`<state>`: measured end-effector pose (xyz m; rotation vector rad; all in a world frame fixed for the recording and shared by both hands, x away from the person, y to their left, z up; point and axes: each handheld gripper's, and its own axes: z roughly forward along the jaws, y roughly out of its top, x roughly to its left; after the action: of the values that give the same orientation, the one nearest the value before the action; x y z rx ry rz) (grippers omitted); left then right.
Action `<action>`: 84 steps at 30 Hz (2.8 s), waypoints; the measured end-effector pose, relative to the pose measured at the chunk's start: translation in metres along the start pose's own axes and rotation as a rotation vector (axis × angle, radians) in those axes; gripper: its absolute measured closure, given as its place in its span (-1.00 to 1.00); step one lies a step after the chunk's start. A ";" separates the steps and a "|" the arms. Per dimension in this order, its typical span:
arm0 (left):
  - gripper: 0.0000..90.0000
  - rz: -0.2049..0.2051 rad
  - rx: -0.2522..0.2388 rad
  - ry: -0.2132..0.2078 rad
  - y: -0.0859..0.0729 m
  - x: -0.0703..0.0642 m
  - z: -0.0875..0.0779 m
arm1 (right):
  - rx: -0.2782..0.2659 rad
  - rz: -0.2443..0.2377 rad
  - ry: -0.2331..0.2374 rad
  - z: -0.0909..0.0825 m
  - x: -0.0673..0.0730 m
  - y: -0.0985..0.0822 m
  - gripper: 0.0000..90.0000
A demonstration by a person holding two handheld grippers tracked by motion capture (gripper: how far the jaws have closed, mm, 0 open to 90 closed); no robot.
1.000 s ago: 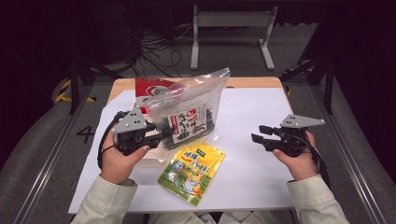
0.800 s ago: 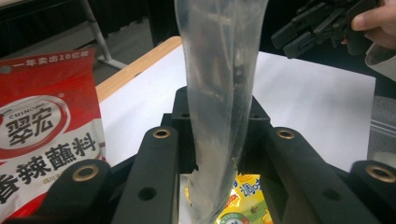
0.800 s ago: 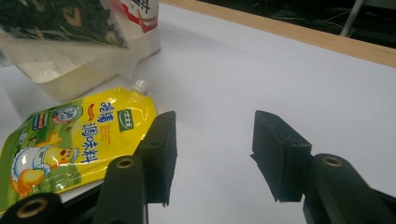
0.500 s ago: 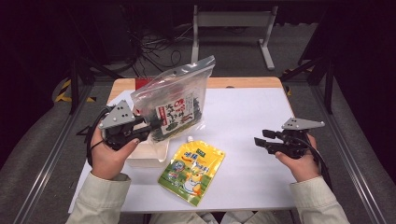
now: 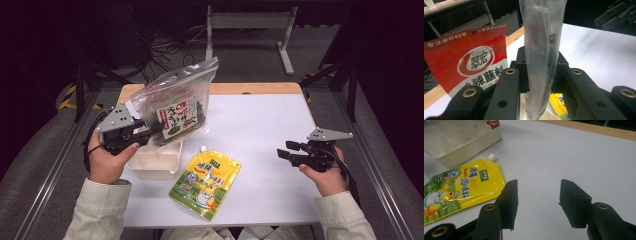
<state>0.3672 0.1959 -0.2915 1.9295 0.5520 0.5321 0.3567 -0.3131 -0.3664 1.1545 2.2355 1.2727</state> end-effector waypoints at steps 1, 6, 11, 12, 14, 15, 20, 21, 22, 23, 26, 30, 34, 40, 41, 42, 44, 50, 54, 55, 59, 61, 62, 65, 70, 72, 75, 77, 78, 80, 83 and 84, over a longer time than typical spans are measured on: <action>0.64 -0.002 0.004 0.003 -0.001 0.001 0.000 | 0.004 0.004 0.000 0.000 0.000 0.000 0.09; 0.64 -0.016 0.016 0.033 -0.006 0.008 0.001 | 0.010 0.008 0.002 0.002 -0.001 -0.002 0.08; 0.65 -0.027 0.027 0.065 -0.012 0.016 -0.002 | 0.007 0.011 0.002 0.002 -0.002 -0.002 0.07; 0.64 -0.030 0.033 0.069 -0.014 0.018 -0.003 | 0.007 0.012 0.001 0.002 -0.003 -0.002 0.07; 0.64 -0.034 0.038 0.074 -0.016 0.022 -0.005 | 0.007 0.011 0.001 0.002 -0.003 -0.003 0.07; 0.64 -0.037 0.041 0.079 -0.017 0.023 -0.005 | 0.007 0.011 0.002 0.002 -0.003 -0.003 0.07; 0.64 -0.043 0.052 0.101 -0.023 0.029 -0.007 | 0.007 0.013 0.003 0.003 -0.004 -0.003 0.07; 0.64 -0.040 0.054 0.104 -0.024 0.030 -0.007 | 0.007 0.015 0.004 0.003 -0.004 -0.003 0.07; 0.64 -0.041 0.055 0.105 -0.025 0.030 -0.007 | 0.008 0.016 0.005 0.003 -0.004 -0.003 0.07; 0.64 -0.041 0.055 0.105 -0.025 0.030 -0.007 | 0.008 0.016 0.005 0.003 -0.004 -0.003 0.07; 0.64 -0.040 0.062 0.110 -0.026 0.031 -0.007 | 0.007 0.020 0.003 0.004 -0.003 -0.003 0.05; 0.64 -0.043 0.070 0.124 -0.029 0.033 -0.007 | 0.009 0.016 0.004 0.004 -0.003 -0.003 0.05; 0.64 -0.049 0.078 0.123 -0.032 0.035 -0.005 | 0.003 0.014 0.017 0.005 -0.003 -0.003 0.13; 0.64 -0.051 0.085 0.125 -0.037 0.038 0.000 | -0.002 0.024 0.025 0.005 -0.004 -0.003 0.13; 0.64 -0.055 0.083 0.122 -0.037 0.038 0.000 | -0.002 0.024 0.025 0.005 -0.004 -0.003 0.13; 0.64 -0.059 0.085 0.118 -0.038 0.039 0.000 | -0.001 0.027 0.028 0.006 -0.004 -0.004 0.13; 0.64 -0.056 0.088 0.119 -0.039 0.040 0.000 | 0.001 0.029 0.027 0.006 -0.004 -0.004 0.13; 0.64 -0.071 0.082 0.118 -0.043 0.042 0.003 | -0.002 0.026 0.028 0.007 -0.004 -0.003 0.12; 0.64 -0.056 0.082 0.115 -0.045 0.043 0.006 | -0.001 0.026 0.028 0.007 -0.003 -0.003 0.12; 0.65 -0.057 0.084 0.114 -0.046 0.043 0.006 | 0.000 0.027 0.028 0.008 -0.003 -0.004 0.12; 0.64 -0.052 0.085 0.113 -0.048 0.044 0.009 | 0.001 0.028 0.030 0.008 -0.003 -0.004 0.12; 0.64 -0.050 0.097 0.118 -0.050 0.044 0.011 | 0.001 0.030 0.031 0.008 -0.003 -0.004 0.12; 0.64 -0.043 0.108 0.120 -0.052 0.045 0.013 | 0.002 0.029 0.032 0.008 -0.003 -0.004 0.12; 0.65 -0.052 0.126 0.109 -0.062 0.049 0.022 | 0.001 0.025 0.034 0.008 -0.003 -0.003 0.12; 0.65 -0.082 0.105 0.094 -0.069 0.052 0.020 | -0.002 0.026 0.037 0.009 -0.002 -0.003 0.12; 0.65 -0.086 0.115 0.089 -0.071 0.054 0.019 | -0.001 0.026 0.038 0.009 -0.002 -0.003 0.12; 0.64 -0.122 0.208 0.090 -0.071 0.053 0.019 | 0.001 0.024 0.041 0.010 -0.002 -0.002 0.12; 0.64 -0.127 0.256 0.095 -0.072 0.052 0.018 | 0.001 0.023 0.042 0.010 -0.001 -0.002 0.12; 0.64 -0.136 0.264 0.093 -0.072 0.052 0.018 | 0.000 0.023 0.042 0.010 -0.001 -0.002 0.12; 0.64 -0.137 0.283 0.101 -0.070 0.050 0.019 | 0.000 0.021 0.044 0.011 -0.001 -0.001 0.12; 0.64 -0.137 0.292 0.106 -0.069 0.049 0.019 | 0.004 0.022 0.046 0.012 -0.001 -0.001 0.12; 0.63 -0.142 0.292 0.105 -0.069 0.049 0.019 | 0.006 0.022 0.048 0.012 0.000 -0.002 0.12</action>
<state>0.4075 0.2378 -0.3563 2.1248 0.8675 0.4838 0.3635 -0.3069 -0.3744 1.1655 2.2682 1.3160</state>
